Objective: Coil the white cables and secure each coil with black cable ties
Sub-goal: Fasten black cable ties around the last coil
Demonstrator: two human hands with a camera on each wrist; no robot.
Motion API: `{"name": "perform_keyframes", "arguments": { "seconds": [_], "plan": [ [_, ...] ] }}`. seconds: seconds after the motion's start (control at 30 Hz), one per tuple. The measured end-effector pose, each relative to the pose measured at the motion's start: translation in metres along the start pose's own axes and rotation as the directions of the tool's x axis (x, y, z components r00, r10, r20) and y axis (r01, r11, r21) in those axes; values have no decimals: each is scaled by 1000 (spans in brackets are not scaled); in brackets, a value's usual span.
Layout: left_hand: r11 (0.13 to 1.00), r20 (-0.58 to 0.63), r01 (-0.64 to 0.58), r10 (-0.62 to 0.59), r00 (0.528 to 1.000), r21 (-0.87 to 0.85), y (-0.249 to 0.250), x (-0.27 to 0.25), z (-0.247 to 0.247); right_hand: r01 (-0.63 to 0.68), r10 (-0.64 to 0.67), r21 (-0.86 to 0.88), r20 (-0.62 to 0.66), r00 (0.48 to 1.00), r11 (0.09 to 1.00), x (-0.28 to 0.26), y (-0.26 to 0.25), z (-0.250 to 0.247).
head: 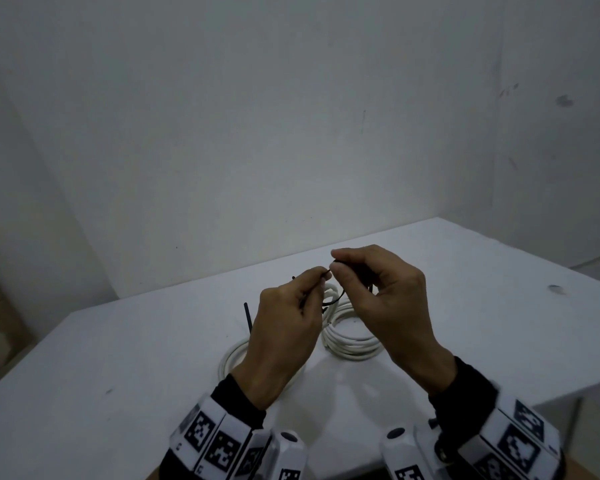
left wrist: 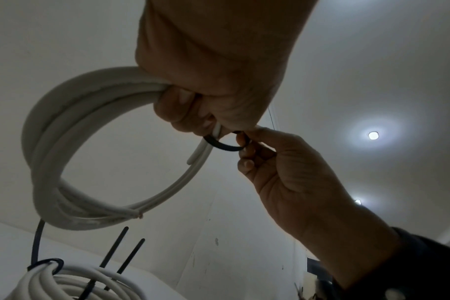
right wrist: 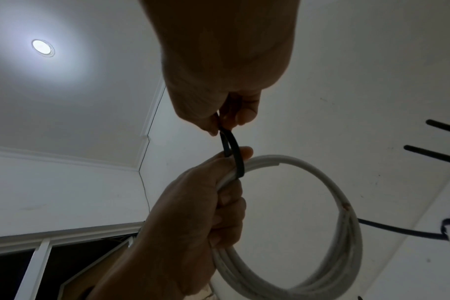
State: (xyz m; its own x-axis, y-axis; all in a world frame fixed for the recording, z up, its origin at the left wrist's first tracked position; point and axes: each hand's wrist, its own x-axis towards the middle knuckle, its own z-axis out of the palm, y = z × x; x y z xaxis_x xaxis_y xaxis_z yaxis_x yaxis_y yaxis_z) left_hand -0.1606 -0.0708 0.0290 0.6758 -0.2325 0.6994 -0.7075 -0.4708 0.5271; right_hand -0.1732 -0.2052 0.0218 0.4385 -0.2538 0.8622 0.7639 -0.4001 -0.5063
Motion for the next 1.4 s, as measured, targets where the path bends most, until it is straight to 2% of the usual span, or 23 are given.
{"name": "perform_keyframes", "arguments": {
  "seconds": [0.1,0.33,0.47,0.6,0.7,0.77,0.83,0.9,0.93,0.97,1.0,1.07,1.13,1.2,1.23,1.3,1.4],
  "plan": [
    [1000,-25,7,-8,1000,-10,0,1,-1,-23,24,25,-29,999,999,-1,0,-1],
    [998,8,-40,40,999,46,1,-3,-2,-50,50,-10,91,995,999,1,3,-5],
    [996,8,-72,71,997,52,1,-3,-3,-174,160,58,196,967,983,3,4,-9],
    [997,54,-73,71,996,31,0,-3,-1,-367,280,194,367,887,910,7,1,-11],
    [999,72,-36,35,997,18,-3,0,-1,-440,329,237,390,860,866,9,1,-12],
    [1000,145,10,-7,989,-20,0,3,-4,-463,344,294,376,860,837,11,2,-14],
    [981,266,146,-108,958,-130,2,8,-8,-447,341,298,347,874,843,12,4,-14],
    [882,413,387,-258,874,-269,4,10,-13,-386,316,202,308,898,900,12,6,-12],
    [820,471,478,-302,829,-315,3,11,-15,-358,306,140,295,905,923,12,6,-11],
    [793,510,514,-310,803,-328,2,12,-15,-345,307,94,281,909,934,12,7,-9],
    [794,533,511,-290,795,-330,2,11,-15,-348,318,73,266,910,935,12,8,-8],
    [815,541,465,-232,808,-345,2,9,-12,-380,350,76,255,901,922,13,11,-6],
    [818,531,451,-220,818,-356,1,10,-11,-433,391,101,287,875,896,13,13,-5],
    [818,542,462,-231,808,-341,-1,11,-12,-479,420,108,340,841,871,15,12,-6],
    [819,550,473,-243,799,-325,-2,11,-12,-485,421,113,356,834,867,18,11,-6],
    [810,579,514,-283,765,-283,-4,7,-10,-466,402,144,330,854,873,29,10,-10],
    [720,636,626,-338,694,-300,0,-1,-8,-418,373,103,295,880,903,55,11,-17]
  ]
}}
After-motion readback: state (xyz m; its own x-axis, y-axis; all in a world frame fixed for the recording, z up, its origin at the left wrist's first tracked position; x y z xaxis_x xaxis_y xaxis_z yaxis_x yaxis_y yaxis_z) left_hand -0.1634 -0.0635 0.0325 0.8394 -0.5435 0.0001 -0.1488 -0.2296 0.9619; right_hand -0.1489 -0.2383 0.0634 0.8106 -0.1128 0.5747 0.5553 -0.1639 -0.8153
